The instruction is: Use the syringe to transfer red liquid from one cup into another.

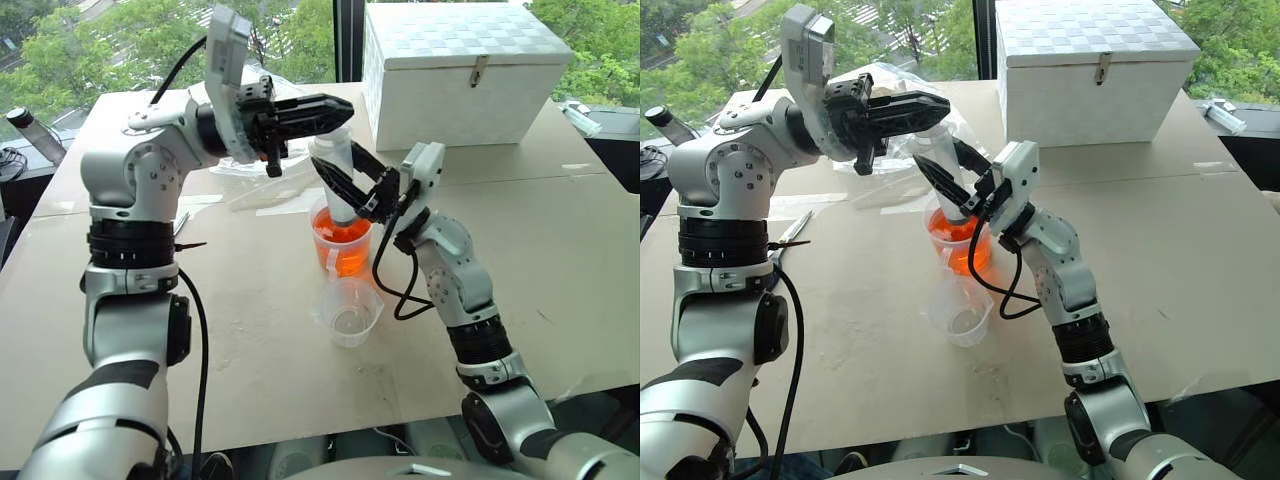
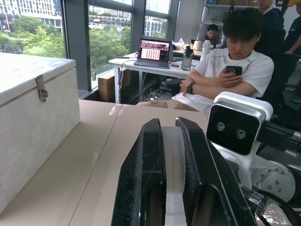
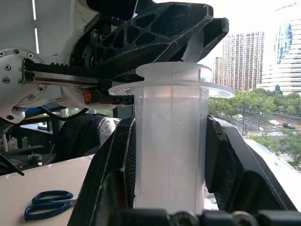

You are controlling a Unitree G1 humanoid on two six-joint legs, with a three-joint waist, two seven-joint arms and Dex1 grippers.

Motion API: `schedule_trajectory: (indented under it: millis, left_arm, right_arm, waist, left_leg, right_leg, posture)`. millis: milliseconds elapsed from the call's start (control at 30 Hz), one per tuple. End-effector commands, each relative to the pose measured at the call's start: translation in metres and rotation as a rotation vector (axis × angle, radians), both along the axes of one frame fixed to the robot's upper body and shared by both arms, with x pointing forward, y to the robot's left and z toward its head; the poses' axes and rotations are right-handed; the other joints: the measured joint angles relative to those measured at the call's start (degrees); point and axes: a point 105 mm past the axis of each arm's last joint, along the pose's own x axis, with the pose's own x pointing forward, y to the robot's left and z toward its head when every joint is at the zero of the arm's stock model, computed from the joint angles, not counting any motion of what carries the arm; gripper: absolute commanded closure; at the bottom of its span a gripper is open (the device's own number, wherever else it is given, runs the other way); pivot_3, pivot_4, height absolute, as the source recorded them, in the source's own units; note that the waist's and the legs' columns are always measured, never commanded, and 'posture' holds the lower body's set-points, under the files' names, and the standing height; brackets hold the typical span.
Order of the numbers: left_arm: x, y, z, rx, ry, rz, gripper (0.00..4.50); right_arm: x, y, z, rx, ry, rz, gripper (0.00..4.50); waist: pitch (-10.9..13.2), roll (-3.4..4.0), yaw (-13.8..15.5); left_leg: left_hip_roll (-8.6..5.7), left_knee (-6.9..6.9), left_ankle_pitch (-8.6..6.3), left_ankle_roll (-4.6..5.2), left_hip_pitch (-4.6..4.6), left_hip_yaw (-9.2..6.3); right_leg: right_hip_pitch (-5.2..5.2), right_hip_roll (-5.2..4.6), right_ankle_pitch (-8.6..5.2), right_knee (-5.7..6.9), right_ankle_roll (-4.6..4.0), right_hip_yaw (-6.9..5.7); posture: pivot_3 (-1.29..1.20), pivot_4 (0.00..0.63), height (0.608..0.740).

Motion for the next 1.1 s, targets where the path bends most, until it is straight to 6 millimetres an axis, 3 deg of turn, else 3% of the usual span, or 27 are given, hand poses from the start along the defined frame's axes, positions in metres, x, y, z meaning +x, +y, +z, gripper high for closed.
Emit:
schedule_trajectory:
  millis: [33,467,833,967,1100]
  left_arm:
    - [-0.005,0.005,0.031,-0.051,-0.112,0.027,4.39]
    - [-0.005,0.008,0.047,-0.091,-0.105,0.033,4.39]
    - [-0.008,0.007,0.042,-0.065,-0.105,0.009,4.39]
    - [-0.011,0.007,0.037,-0.041,-0.095,-0.006,2.84]
    - [-0.007,0.011,0.038,-0.04,-0.113,0.034,0.81]
  right_arm:
    - [-0.006,0.005,-0.004,-0.004,0.0,0.027,3.03]
    - [-0.003,0.007,-0.021,-0.028,0.054,0.023,3.03]
    - [-0.002,0.008,-0.011,0.003,0.035,0.027,3.03]
    - [-0.003,0.007,0.0,0.024,0.006,0.027,3.03]
    - [-0.004,0.006,0.014,0.043,-0.032,0.025,3.03]
  waist:
    - [0.0,0.0,0.0]
    - [0.0,0.0,0.0]
    - [0.0,0.0,0.0]
    - [0.0,0.0,-0.1]
    - [0.0,0.0,0.0]
  left_leg:
    - [0.0,0.0,0.0,0.0,0.0,0.0]
    - [0.0,0.03,0.0,0.0,0.0,-0.02]
    - [0.0,0.05,0.0,0.0,0.0,-0.02]
    - [0.0,0.05,0.0,0.0,0.0,-0.02]
    - [0.0,0.06,0.0,0.0,0.0,-0.03]
  right_leg:
    - [0.0,0.0,0.0,0.0,0.0,0.0]
    - [0.02,0.01,0.0,0.0,0.0,-0.01]
    - [0.02,0.01,0.0,0.01,0.0,-0.02]
    - [0.02,0.01,0.0,0.0,0.0,-0.01]
    - [0.03,0.01,0.0,0.0,0.0,-0.02]
  posture:
    - [0.0,0.15,0.74]
    - [0.0,0.15,0.74]
    - [0.0,0.15,0.74]
    - [0.0,0.15,0.74]
    - [0.0,0.15,0.74]
